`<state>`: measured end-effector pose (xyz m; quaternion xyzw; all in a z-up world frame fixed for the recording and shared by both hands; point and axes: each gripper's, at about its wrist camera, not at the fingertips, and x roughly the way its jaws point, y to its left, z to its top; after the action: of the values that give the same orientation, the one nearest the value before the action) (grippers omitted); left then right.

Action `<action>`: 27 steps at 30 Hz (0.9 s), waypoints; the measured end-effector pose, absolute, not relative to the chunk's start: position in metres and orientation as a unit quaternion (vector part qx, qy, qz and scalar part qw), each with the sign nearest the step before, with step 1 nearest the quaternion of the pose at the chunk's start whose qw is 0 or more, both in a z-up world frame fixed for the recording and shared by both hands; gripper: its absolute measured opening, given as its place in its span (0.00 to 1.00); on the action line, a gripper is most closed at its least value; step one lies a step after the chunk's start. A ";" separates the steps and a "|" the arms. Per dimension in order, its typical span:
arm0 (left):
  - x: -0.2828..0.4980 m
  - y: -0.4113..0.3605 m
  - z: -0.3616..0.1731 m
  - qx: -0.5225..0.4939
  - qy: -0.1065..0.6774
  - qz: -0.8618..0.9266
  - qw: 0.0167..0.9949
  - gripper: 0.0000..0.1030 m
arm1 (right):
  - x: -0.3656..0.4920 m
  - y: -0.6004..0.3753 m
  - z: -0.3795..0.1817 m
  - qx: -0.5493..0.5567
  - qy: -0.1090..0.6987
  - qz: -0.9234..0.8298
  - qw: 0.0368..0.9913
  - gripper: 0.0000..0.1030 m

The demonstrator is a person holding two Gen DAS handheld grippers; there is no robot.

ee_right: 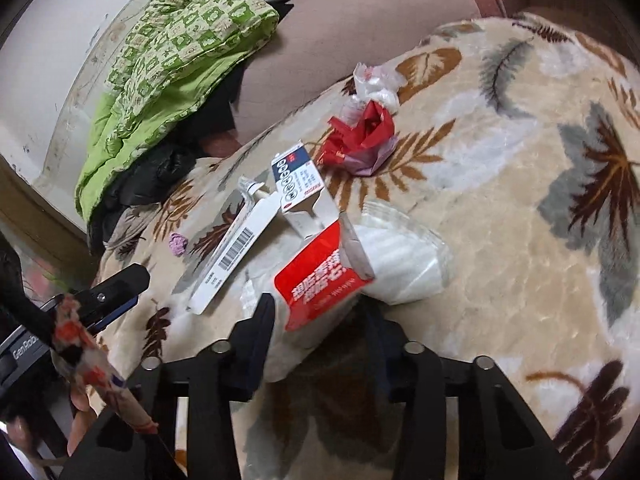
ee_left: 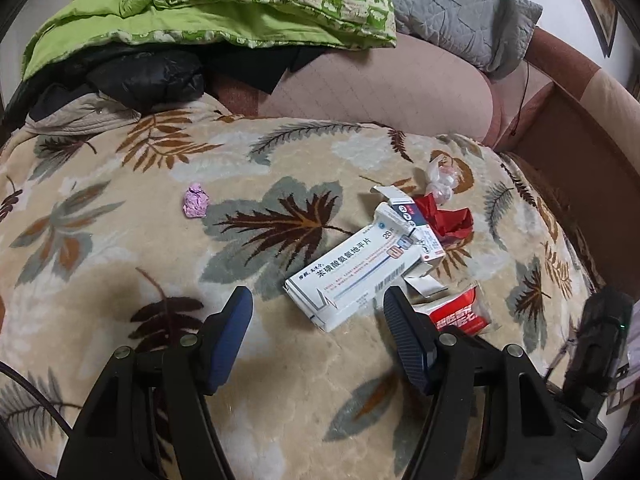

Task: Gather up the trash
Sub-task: 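Grasp the white wet-wipe pack with the right tool while the left tool grasps the white medicine box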

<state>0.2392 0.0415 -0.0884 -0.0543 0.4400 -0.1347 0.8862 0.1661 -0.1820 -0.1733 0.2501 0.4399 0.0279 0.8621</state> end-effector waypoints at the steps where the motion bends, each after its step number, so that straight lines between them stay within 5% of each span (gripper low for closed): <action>1: 0.242 0.041 -0.091 -0.055 0.442 -0.138 0.885 0.65 | 0.166 -0.181 -0.173 0.243 0.439 0.024 0.865 0.34; 15: 0.276 0.033 -0.114 -0.071 0.474 -0.190 0.857 0.65 | 0.164 -0.193 -0.168 0.247 0.416 0.031 0.875 0.33; 18: 0.289 0.030 -0.121 -0.079 0.487 -0.208 0.844 0.65 | 0.165 -0.203 -0.172 0.255 0.422 0.024 0.870 0.54; 27: 0.330 0.013 -0.142 -0.090 0.509 -0.235 0.823 0.65 | 0.172 -0.218 -0.192 0.323 0.441 0.055 0.836 0.60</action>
<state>0.3298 0.0129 -0.1421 -0.0896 0.5087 -0.2350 0.8233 0.1716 -0.2182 -0.1923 0.3233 0.4406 0.0549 0.8357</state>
